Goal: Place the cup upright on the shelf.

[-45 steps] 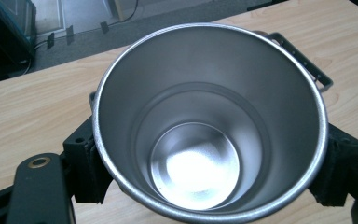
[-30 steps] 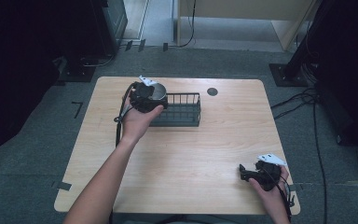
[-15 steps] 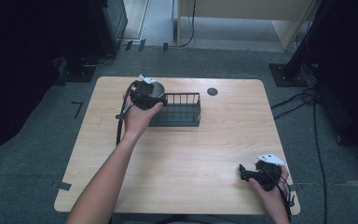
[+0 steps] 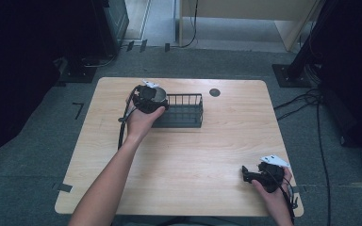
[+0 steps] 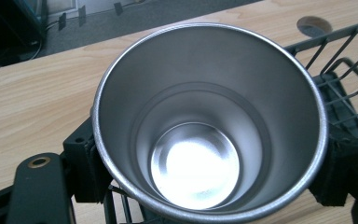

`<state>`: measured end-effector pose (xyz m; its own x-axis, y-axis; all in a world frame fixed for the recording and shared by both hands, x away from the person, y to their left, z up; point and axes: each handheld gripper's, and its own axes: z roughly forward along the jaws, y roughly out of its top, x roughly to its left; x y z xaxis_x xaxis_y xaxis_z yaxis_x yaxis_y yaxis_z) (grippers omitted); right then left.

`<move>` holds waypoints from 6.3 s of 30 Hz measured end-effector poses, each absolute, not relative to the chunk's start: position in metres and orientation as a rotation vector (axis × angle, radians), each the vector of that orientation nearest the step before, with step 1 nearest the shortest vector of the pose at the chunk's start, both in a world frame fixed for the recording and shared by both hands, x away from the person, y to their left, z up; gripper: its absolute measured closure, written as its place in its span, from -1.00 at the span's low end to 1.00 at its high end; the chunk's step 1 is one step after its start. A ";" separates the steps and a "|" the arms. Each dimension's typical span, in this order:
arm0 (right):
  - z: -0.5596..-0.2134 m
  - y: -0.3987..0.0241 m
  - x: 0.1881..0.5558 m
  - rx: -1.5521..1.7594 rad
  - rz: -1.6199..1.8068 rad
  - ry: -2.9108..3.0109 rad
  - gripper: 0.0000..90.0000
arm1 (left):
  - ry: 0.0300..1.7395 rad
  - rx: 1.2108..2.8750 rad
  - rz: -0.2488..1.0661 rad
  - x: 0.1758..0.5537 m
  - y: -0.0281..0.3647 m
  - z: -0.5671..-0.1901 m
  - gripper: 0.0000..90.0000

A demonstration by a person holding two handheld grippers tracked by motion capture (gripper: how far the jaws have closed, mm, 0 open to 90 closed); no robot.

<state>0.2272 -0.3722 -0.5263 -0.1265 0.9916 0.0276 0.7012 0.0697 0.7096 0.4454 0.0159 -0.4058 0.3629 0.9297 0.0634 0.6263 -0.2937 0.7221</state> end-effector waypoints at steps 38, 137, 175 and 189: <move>-0.526 -0.372 0.227 1.677 0.811 1.882 -1.00 | 1.367 2.069 0.617 0.448 0.014 -0.420 -0.59; -0.526 -0.372 0.227 1.677 0.811 1.882 -1.00 | 1.396 1.956 0.621 0.340 0.097 -0.420 -1.00; -0.526 -0.372 0.227 1.675 0.809 1.883 -1.00 | 1.548 1.931 0.600 0.271 0.156 -0.492 -1.00; -0.526 -0.372 0.227 1.675 0.809 1.883 -1.00 | 1.639 1.911 0.640 0.253 0.186 -0.513 -1.00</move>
<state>0.2272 -0.3722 -0.5264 -0.1272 0.9916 0.0256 0.7011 0.0716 0.7095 0.2531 0.1856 -0.5126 0.1489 0.9888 0.0098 0.7339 -0.1171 0.6691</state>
